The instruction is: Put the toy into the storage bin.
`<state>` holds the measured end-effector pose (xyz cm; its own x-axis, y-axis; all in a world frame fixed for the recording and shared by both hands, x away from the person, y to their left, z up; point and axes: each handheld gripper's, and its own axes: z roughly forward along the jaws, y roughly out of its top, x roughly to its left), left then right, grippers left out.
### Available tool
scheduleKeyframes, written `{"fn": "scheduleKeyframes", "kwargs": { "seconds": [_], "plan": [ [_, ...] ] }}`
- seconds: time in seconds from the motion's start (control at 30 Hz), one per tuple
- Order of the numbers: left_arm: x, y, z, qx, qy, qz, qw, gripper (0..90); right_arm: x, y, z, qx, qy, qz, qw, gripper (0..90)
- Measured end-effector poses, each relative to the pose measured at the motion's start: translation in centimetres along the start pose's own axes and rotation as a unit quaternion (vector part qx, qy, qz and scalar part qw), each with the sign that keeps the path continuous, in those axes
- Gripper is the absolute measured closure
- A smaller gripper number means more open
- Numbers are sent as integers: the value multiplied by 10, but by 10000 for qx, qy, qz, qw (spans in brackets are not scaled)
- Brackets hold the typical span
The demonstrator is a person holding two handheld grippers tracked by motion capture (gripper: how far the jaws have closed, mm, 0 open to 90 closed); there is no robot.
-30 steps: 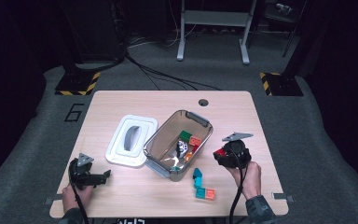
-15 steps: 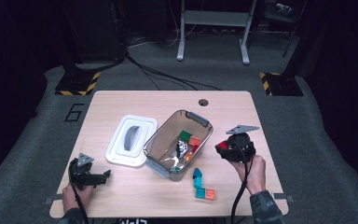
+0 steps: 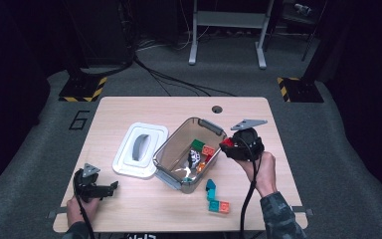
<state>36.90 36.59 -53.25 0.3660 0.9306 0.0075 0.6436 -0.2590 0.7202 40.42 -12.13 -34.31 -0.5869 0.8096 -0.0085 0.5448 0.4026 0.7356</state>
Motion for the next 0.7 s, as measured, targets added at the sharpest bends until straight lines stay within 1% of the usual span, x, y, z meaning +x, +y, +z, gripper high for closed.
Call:
{"fn": "scheduleKeyframes", "kwargs": {
  "seconds": [0.07,0.1,0.13,0.23,0.3,0.4,0.43,0.47,0.5,0.53,0.57,0.6,0.67,0.7],
  "plan": [
    [0,0,0,-2,-1,-2,10000,0,3,2,1,26,4,22,10000,587],
    [0,0,0,13,-15,5,10000,0,6,5,5,4,65,-70,10000,587],
    [0,0,0,19,-5,7,10000,0,8,7,7,17,95,-107,9999,587],
    [0,0,-1,52,-32,13,10000,0,12,10,12,49,140,-161,9998,587],
    [1,0,-1,46,-32,17,10000,0,15,12,16,59,188,-245,9995,587],
    [0,0,-1,51,-31,14,10000,0,24,16,24,72,286,-327,9990,587],
    [0,0,-1,50,-32,13,10000,0,24,16,24,72,286,-327,9990,587],
    [0,0,-1,52,-41,10,10000,0,26,17,26,103,311,-358,9988,587],
    [1,0,-1,51,-32,16,10000,0,29,19,29,118,364,-439,9983,587],
    [0,0,-1,52,-32,15,10000,0,29,19,29,118,364,-439,9983,587],
    [1,0,-1,47,-30,18,10000,0,31,19,30,144,376,-385,9984,587],
    [1,0,-1,46,-31,18,10000,0,33,19,34,182,449,-483,9977,587],
    [0,0,-1,51,-32,14,10000,0,35,19,36,212,460,-452,9977,586],
    [0,0,0,10,-12,9,10000,0,36,19,40,256,519,-479,9972,586]
  ]
}}
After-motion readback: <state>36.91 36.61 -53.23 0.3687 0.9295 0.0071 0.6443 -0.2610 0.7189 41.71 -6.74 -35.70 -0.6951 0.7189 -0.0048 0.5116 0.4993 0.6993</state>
